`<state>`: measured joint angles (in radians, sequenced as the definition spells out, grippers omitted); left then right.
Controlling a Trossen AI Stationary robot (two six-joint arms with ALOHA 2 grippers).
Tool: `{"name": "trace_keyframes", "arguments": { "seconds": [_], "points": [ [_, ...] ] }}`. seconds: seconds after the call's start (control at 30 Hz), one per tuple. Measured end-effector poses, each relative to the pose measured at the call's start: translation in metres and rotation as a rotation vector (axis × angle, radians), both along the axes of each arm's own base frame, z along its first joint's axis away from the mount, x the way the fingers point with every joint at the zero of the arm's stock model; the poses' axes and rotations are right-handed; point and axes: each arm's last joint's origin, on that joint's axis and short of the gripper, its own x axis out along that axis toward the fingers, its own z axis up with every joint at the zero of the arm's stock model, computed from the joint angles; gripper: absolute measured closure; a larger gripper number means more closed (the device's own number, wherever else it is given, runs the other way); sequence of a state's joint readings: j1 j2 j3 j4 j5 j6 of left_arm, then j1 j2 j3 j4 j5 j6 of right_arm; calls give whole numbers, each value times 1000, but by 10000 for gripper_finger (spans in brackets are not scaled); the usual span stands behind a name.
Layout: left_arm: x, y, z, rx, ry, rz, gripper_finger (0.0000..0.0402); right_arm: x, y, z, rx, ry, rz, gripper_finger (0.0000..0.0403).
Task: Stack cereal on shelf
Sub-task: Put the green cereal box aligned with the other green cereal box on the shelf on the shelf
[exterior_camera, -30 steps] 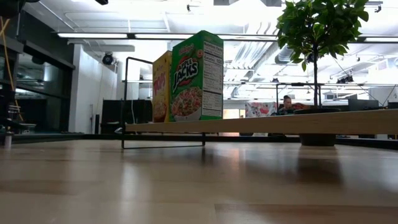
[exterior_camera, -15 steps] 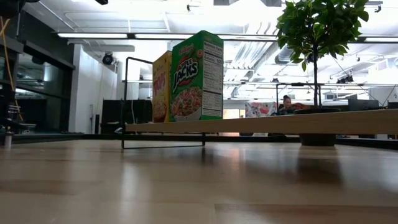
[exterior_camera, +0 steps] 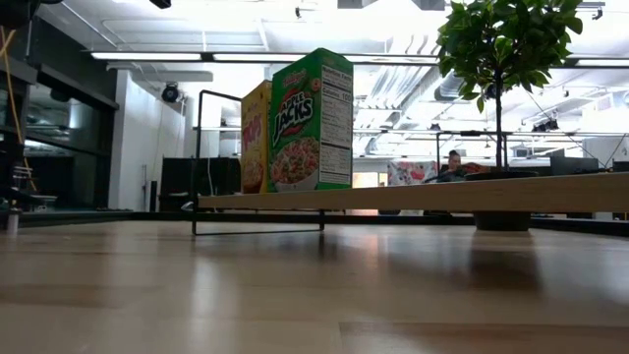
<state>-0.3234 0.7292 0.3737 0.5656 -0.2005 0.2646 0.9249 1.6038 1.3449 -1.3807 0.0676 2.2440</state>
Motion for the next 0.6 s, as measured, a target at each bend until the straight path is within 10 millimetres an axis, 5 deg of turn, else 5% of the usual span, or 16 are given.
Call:
{"name": "trace_keyframes", "arguments": {
  "seconds": [0.6],
  "points": [
    [0, 0, 0, -1, 0, 0, 194, 10, 10, -25, -63, 77, 4, 148]
  ]
}}
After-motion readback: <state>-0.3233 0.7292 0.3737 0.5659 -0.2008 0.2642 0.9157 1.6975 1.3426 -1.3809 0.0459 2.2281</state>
